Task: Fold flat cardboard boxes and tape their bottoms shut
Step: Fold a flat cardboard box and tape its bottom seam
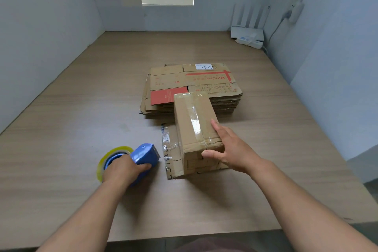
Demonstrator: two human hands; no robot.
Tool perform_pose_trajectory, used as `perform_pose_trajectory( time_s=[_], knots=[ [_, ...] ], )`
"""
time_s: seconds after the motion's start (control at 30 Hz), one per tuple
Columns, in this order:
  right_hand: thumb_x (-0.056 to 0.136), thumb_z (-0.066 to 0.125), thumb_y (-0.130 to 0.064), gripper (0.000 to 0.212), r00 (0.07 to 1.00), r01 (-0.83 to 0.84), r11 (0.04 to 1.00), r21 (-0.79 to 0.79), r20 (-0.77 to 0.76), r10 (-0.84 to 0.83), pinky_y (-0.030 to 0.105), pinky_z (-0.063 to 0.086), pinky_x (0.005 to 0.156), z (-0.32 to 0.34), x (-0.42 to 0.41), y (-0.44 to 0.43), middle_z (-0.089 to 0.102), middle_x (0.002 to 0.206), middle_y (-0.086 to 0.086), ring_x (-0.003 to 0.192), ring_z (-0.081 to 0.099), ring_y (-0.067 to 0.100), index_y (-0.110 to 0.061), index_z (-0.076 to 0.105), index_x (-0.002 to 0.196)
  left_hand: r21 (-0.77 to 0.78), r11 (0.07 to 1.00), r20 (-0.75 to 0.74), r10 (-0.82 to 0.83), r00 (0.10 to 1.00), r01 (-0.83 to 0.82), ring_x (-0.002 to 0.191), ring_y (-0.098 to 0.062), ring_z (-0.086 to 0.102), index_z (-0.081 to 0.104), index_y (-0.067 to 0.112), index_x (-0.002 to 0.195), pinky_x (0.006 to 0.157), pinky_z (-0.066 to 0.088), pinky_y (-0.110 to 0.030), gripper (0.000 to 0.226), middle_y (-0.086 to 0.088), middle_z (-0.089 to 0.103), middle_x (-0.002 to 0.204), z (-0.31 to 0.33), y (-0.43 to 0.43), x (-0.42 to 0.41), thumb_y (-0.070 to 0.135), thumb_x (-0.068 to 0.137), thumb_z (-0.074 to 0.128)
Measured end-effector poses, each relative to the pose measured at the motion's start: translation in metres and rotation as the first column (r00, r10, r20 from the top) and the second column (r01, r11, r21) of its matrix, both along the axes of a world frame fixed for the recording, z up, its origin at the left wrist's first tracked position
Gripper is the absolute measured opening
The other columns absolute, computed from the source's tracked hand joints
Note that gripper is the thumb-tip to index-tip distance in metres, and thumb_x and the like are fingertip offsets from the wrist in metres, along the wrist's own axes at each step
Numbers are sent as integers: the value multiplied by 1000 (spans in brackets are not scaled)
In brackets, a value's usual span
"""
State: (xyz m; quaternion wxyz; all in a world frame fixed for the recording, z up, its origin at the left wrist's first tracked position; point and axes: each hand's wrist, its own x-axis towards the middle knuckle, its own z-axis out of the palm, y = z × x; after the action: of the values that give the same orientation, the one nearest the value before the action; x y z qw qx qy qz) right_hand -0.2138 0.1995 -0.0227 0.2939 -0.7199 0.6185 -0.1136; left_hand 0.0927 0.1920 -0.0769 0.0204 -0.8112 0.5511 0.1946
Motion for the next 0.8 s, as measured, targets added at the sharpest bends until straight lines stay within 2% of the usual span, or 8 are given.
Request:
perform_pose_trajectory(
  time_s=[0.07, 0.13, 0.23, 0.3, 0.47, 0.63, 0.73, 0.8],
  knots=[
    [64, 38, -85, 105, 1000, -1, 1000, 16, -31, 1, 43, 19, 118, 8, 0, -1, 6, 160, -5, 146, 9, 15, -38, 1, 151, -51, 998, -157, -44, 987, 36, 76, -17, 58, 60, 21, 92, 60, 42, -29, 43, 2, 60, 85, 14, -4, 8, 57, 74, 71],
    [63, 28, -85, 104, 1000, 13, 1000, -6, -27, -14, 43, 17, 118, 18, 1, -2, 4, 160, -4, 146, 7, 16, -34, 6, 151, -110, 994, -411, -64, 909, 21, 75, -14, 60, 60, 28, 86, 58, 44, -27, 33, 4, 62, 88, 35, -5, 14, 53, 71, 77],
    [85, 43, -66, 79, 999, 40, 978, -205, 42, -32, 38, 20, 117, 34, 8, -4, 20, 157, -3, 143, 17, 15, -25, 23, 150, -172, 983, -648, -162, 744, 65, 68, -7, 65, 66, 30, 87, 53, 45, -18, 39, 7, 70, 78, 76, -1, 14, 54, 58, 77],
    [91, 54, -48, 60, 986, 60, 950, -306, 165, -10, 35, 29, 112, 46, 16, -4, 39, 146, -5, 133, 33, 13, -23, 39, 143, -214, 964, -687, -265, 676, 160, 69, -1, 65, 69, 36, 89, 54, 45, -11, 35, 12, 71, 83, 101, 4, 7, 50, 57, 75],
    [87, 65, -34, 41, 840, -9, 994, -107, 539, 66, 32, 50, 90, 74, 42, 1, 58, 116, -12, 100, 55, 3, -29, 56, 127, -242, 918, -732, -385, 562, 312, 78, -4, 65, 68, 33, 100, 60, 47, -11, 45, 11, 71, 90, 134, 15, -14, 46, 58, 75],
    [85, 70, -22, 15, 782, 13, 988, -152, 618, 85, 29, 52, 77, 80, 50, 11, 66, 87, -10, 77, 58, 0, -19, 69, 99, -210, 917, -732, -377, 567, 338, 80, -6, 66, 67, 28, 102, 65, 46, -16, 45, 12, 71, 90, 135, 21, -24, 44, 61, 71],
    [80, 68, -37, 20, 771, -55, 992, -113, 626, 115, 28, 52, 76, 82, 47, 18, 65, 90, -14, 78, 59, -3, -31, 65, 99, -191, 924, -728, -359, 584, 330, 79, -7, 66, 66, 29, 101, 67, 45, -20, 44, 11, 71, 88, 132, 21, -26, 45, 61, 71],
    [84, 69, -29, 16, 812, -63, 988, -138, 569, 131, 25, 52, 72, 80, 47, 19, 63, 89, -14, 75, 57, -6, -27, 65, 100, -172, 921, -723, -359, 591, 349, 79, -6, 66, 66, 31, 102, 67, 45, -19, 45, 13, 71, 88, 132, 21, -28, 47, 61, 70]
  ],
)
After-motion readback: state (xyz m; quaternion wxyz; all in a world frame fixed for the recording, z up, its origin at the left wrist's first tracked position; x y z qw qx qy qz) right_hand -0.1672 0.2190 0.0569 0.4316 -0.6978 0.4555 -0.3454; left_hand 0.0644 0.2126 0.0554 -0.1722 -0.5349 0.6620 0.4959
